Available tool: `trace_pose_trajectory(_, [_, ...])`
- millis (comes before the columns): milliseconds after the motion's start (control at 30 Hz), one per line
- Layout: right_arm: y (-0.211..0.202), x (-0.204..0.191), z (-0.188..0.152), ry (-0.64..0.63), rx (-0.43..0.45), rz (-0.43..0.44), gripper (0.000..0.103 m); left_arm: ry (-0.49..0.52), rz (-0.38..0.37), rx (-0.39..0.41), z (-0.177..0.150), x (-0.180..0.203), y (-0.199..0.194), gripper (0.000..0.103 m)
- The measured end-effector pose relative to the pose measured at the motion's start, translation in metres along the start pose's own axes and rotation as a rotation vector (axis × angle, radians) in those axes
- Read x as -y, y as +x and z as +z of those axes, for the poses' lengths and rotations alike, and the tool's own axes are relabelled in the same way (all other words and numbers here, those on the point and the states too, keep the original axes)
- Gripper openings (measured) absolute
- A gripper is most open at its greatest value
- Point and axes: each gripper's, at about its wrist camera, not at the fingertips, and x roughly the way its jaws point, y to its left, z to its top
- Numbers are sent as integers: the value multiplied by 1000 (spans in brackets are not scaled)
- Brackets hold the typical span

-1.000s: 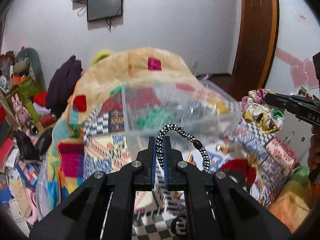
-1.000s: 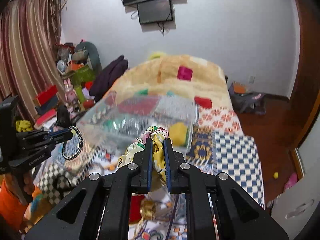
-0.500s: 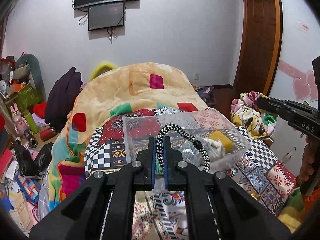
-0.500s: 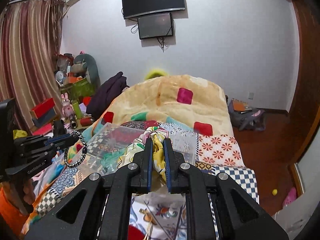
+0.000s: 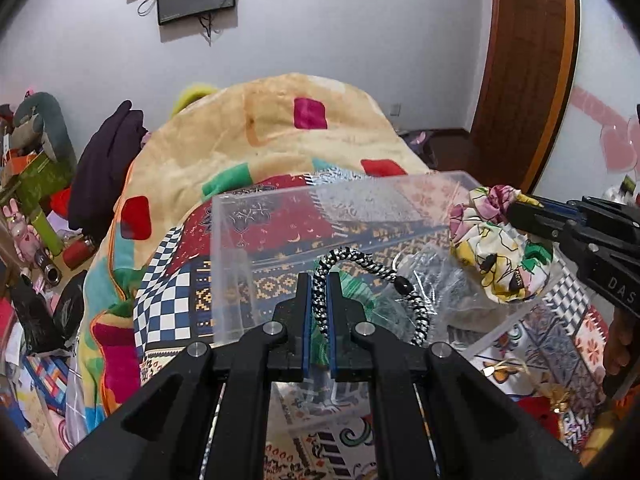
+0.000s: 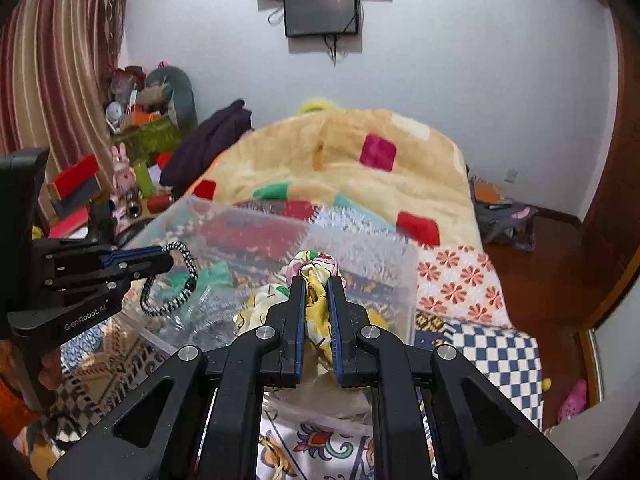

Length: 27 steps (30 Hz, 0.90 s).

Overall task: Organize soft objects
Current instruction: 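Carry scrunchie and beaded cord over the clear box and release both, then grasp the red velvet pouch with the right tool while the left tool grasps the black-strapped white item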

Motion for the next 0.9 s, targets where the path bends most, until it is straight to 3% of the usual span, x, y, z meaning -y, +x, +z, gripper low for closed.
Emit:
trace_pose_trajectory(100, [8,-1,-4,-10,-39,4,11,9,3,-14,-1,2,5,5])
trace_pose_trajectory(167, [9,0,-4,-13,-57,6,18,3,0,-18,-1,2,6,7])
trace_pose_trajectory(233, [9,0,-5,-10,-68,10,35,-8,-15,-28,-2,2,6,11])
trace_pose_trajectory(433, [-7,3,0,8,-29,1,66,-18,-32,0,0,4,-16,32])
trace_pose_trajectory(600, [-35,3,6,20,27,-2,79,-26,-40,59,1,5,-49,61])
trace_pose_trajectory(667, [-44,2,6,24,43,2,83,-31,-48,81,0,6,-64,68])
trace_pose_trajectory(800, [-64,-3,0,13,57,10,87,-35,-63,95,-9,9,-84,80])
trace_pose_trajectory(900, [-73,-7,-9,-4,50,7,88,-37,-71,92,-19,12,-94,82])
